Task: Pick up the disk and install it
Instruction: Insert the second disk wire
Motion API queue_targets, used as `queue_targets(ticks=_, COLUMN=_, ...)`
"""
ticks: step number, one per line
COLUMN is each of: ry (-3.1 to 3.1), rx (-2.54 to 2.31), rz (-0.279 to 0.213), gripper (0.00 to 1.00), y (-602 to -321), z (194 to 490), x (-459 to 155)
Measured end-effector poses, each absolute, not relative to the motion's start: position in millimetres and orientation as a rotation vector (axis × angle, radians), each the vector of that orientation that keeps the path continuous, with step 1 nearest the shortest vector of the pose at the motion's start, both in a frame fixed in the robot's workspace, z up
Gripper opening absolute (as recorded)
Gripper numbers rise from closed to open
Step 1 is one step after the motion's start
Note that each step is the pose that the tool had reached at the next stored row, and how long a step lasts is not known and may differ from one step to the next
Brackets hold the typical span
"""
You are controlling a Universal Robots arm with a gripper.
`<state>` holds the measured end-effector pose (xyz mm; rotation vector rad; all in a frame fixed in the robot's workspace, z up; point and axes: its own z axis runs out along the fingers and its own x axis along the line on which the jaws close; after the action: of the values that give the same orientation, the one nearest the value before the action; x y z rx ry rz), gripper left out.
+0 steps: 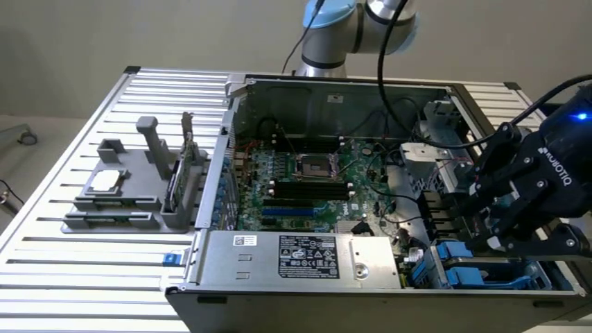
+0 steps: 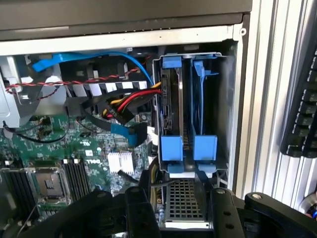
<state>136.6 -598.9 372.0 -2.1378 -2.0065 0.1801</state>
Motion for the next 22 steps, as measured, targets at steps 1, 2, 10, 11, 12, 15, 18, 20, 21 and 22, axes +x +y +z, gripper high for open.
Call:
queue_targets(ticks=1, ry=-2.007, rx=-2.139, rz=0.183, gripper=0.48, y=-597.4, z=376.4, x=136.5)
queue_targets(ticks=2, ry=-2.009, rx=-2.141, rz=0.187, gripper=0.48, y=-595.9, z=380.6, x=136.5)
queue_targets(ticks=10, ry=-2.014, rx=-2.148, rz=0.189, gripper=0.48, y=-590.1, z=384.6, x=143.7)
queue_targets(ticks=11, ry=-2.015, rx=-2.15, rz=0.186, gripper=0.48, y=-589.8, z=384.5, x=145.3)
queue_targets(ticks=12, ry=-2.017, rx=-2.151, rz=0.183, gripper=0.48, y=-589.6, z=384.2, x=147.1)
queue_targets(ticks=15, ry=-2.023, rx=-2.157, rz=0.171, gripper=0.48, y=-588.6, z=383.0, x=150.5)
queue_targets(ticks=18, ry=-2.028, rx=-2.161, rz=0.161, gripper=0.48, y=-586.1, z=381.4, x=152.5)
queue_targets(ticks=20, ry=-2.031, rx=-2.165, rz=0.155, gripper=0.48, y=-583.1, z=380.5, x=153.9)
queue_targets(ticks=21, ry=-2.033, rx=-2.166, rz=0.151, gripper=0.48, y=-581.5, z=380.2, x=154.6)
queue_targets(ticks=22, ry=-2.034, rx=-2.168, rz=0.148, gripper=0.48, y=-580.0, z=380.0, x=155.2)
